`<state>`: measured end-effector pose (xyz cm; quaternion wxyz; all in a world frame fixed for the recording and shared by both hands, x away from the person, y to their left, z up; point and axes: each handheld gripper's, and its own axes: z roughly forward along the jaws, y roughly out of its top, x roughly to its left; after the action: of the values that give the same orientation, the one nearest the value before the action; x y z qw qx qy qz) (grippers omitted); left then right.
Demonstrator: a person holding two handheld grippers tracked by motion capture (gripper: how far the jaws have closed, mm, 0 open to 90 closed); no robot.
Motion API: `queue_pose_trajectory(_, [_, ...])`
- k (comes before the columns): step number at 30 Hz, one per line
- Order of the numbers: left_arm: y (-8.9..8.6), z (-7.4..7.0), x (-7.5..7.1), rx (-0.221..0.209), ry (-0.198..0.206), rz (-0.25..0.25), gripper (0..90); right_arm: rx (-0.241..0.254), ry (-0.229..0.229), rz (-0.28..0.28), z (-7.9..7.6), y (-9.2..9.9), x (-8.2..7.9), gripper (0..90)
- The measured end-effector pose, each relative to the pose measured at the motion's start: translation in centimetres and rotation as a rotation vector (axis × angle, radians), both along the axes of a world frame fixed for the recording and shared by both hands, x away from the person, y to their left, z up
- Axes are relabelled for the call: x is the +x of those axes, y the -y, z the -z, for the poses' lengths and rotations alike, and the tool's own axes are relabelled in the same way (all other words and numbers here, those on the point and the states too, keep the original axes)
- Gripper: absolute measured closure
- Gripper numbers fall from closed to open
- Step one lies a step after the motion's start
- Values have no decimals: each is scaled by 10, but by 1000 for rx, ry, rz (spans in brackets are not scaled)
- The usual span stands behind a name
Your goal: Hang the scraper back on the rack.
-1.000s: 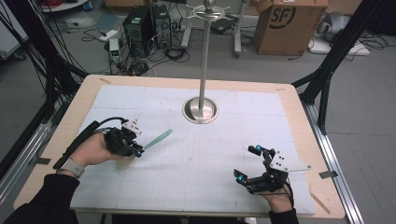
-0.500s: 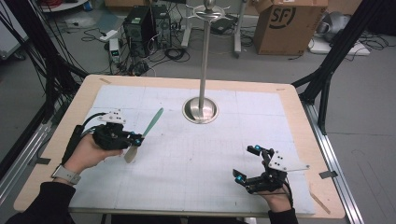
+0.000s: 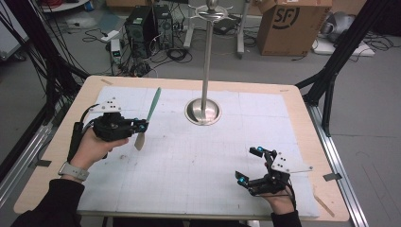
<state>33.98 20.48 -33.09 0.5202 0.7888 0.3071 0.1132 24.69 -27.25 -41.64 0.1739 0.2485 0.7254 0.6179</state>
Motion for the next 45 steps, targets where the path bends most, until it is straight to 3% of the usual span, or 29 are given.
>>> queue_pose_trajectory(8, [5,-25,12,4,58,-29,807,15,-1,-6,-1,1,2,12])
queue_pose_trajectory(15, [3,-34,24,-8,72,-61,807,23,3,-9,0,1,5,12])
queue_pose_trajectory(19, [4,-40,30,-1,79,-56,807,32,6,-8,0,0,9,12])
queue_pose_trajectory(26, [6,-54,44,9,85,-46,807,5,2,-20,2,-4,11,12])
queue_pose_trajectory(32, [11,-65,56,-22,110,-26,807,25,3,-12,1,0,11,12])
queue_pose_trajectory(45, [39,-97,79,-26,152,29,807,19,0,-12,0,0,10,12])
